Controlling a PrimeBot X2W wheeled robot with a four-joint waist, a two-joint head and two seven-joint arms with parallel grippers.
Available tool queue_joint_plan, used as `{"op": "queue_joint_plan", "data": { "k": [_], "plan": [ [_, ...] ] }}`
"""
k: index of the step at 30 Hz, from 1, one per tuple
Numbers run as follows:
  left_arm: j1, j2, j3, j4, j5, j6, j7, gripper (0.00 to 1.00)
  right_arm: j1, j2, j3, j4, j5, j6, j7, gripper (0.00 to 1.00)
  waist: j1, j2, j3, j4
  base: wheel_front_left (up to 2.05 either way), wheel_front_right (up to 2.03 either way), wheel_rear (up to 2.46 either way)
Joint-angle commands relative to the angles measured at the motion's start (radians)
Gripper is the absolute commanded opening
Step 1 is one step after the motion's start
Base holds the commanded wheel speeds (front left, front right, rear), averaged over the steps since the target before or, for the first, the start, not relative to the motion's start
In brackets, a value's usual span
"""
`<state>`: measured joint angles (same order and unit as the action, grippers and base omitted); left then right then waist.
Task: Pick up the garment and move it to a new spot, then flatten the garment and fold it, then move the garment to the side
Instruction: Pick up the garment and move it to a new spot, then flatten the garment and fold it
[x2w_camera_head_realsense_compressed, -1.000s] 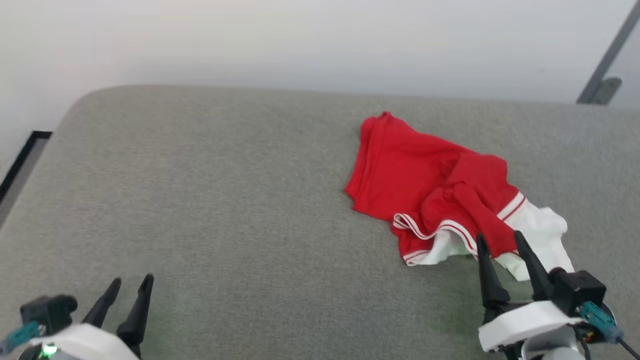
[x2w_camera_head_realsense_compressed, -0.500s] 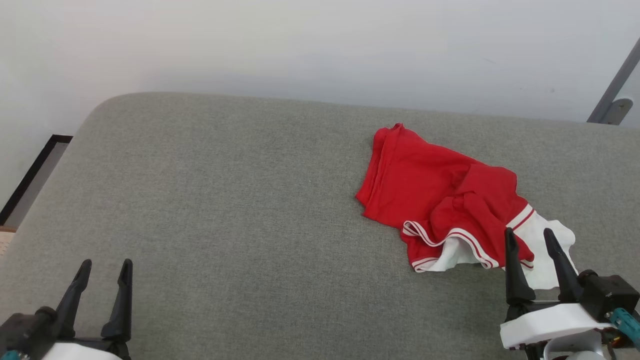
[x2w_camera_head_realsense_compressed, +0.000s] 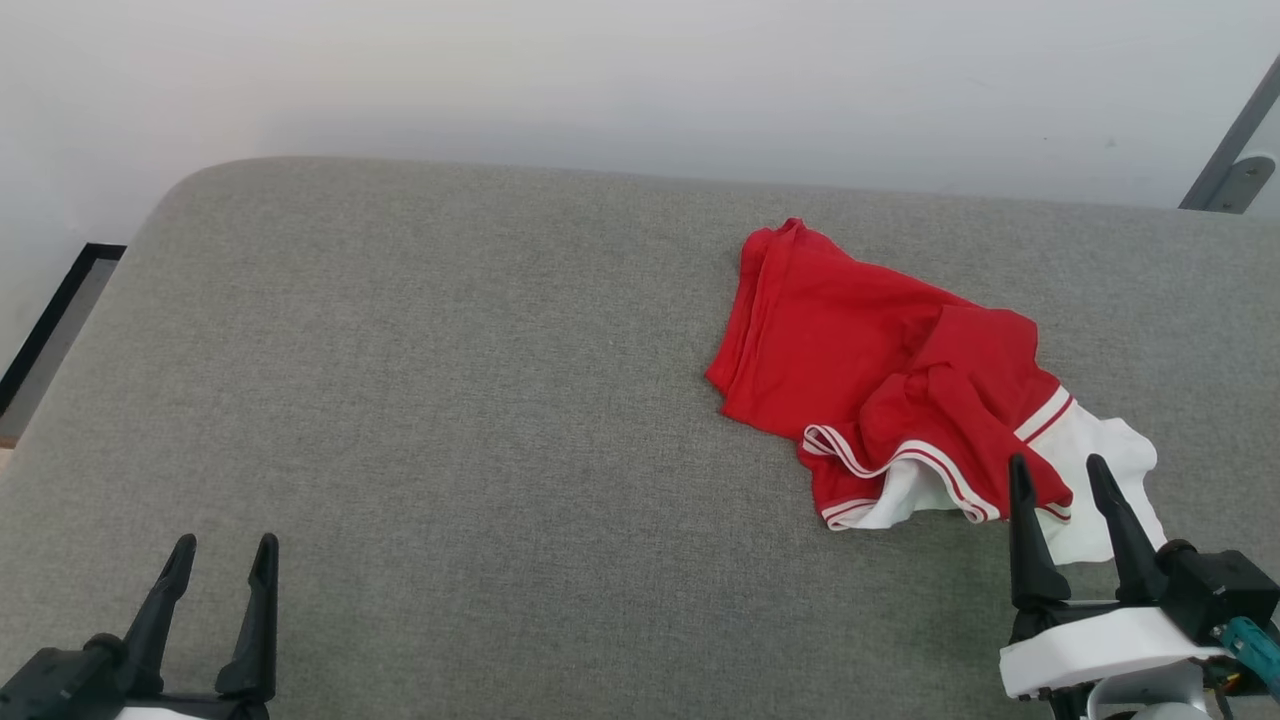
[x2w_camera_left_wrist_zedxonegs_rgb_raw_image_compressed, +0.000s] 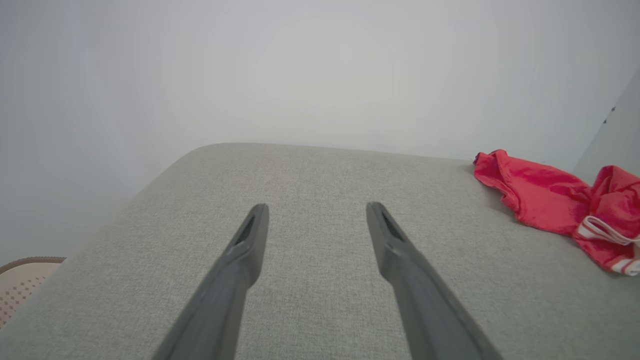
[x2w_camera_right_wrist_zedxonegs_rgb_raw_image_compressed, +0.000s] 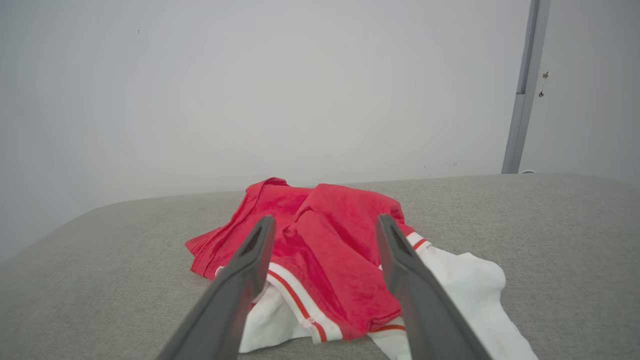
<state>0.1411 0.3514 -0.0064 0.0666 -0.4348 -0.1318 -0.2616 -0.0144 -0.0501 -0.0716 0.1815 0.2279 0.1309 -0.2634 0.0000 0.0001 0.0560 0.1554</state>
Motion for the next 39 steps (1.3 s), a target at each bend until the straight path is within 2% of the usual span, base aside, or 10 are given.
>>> {"op": "queue_joint_plan", "data": {
  "k": [1,9,15,17,20,28,34,39],
  "plan": [
    [-0.005,-0.001,0.004,0.000,0.002,0.002,-0.005,1.00,-0.006,-0.001,-0.002,0.002,0.004,0.000,-0.002,1.00,0.0000,-0.0001,0.002,0.000,0.00,0.00,0.00],
    [-0.010,0.002,0.001,-0.003,-0.007,0.002,-0.005,1.00,-0.019,-0.001,0.006,0.005,0.000,0.000,-0.002,1.00,0.0000,-0.0001,0.007,-0.001,0.00,0.00,0.00],
    [-0.014,-0.016,-0.006,0.003,-0.014,0.002,-0.005,1.00,-0.039,-0.001,0.007,0.041,-0.057,0.000,0.001,1.00,0.0000,-0.0001,0.018,-0.002,0.00,0.00,0.00],
    [-0.021,-0.023,-0.006,0.001,-0.026,0.002,-0.005,1.00,-0.092,-0.018,-0.005,0.069,-0.134,0.000,0.099,1.00,0.0000,-0.0001,0.038,-0.008,0.00,0.00,0.00],
    [-0.037,-0.015,-0.014,0.000,-0.036,0.002,-0.005,1.00,-0.159,-0.078,-0.014,0.072,-0.164,-0.001,0.244,1.00,0.0000,-0.0001,0.079,-0.017,0.00,0.00,0.00],
    [-0.114,0.024,-0.031,-0.015,-0.097,0.002,-0.005,1.00,-0.321,-0.209,-0.047,0.034,-0.099,0.000,0.660,1.00,0.0000,-0.0001,0.226,-0.024,0.00,0.00,0.00],
    [-0.168,0.051,-0.044,-0.015,-0.127,0.002,-0.005,1.00,-0.344,-0.241,-0.056,-0.026,-0.063,-0.001,0.971,1.00,0.0000,-0.0001,0.312,-0.022,0.00,0.00,0.00],
    [-0.203,0.063,-0.060,-0.013,-0.149,0.002,-0.005,1.00,-0.328,-0.205,-0.051,-0.077,-0.078,0.000,1.129,1.00,0.0000,-0.0001,0.357,-0.020,0.00,0.00,0.00]
  ]
}}
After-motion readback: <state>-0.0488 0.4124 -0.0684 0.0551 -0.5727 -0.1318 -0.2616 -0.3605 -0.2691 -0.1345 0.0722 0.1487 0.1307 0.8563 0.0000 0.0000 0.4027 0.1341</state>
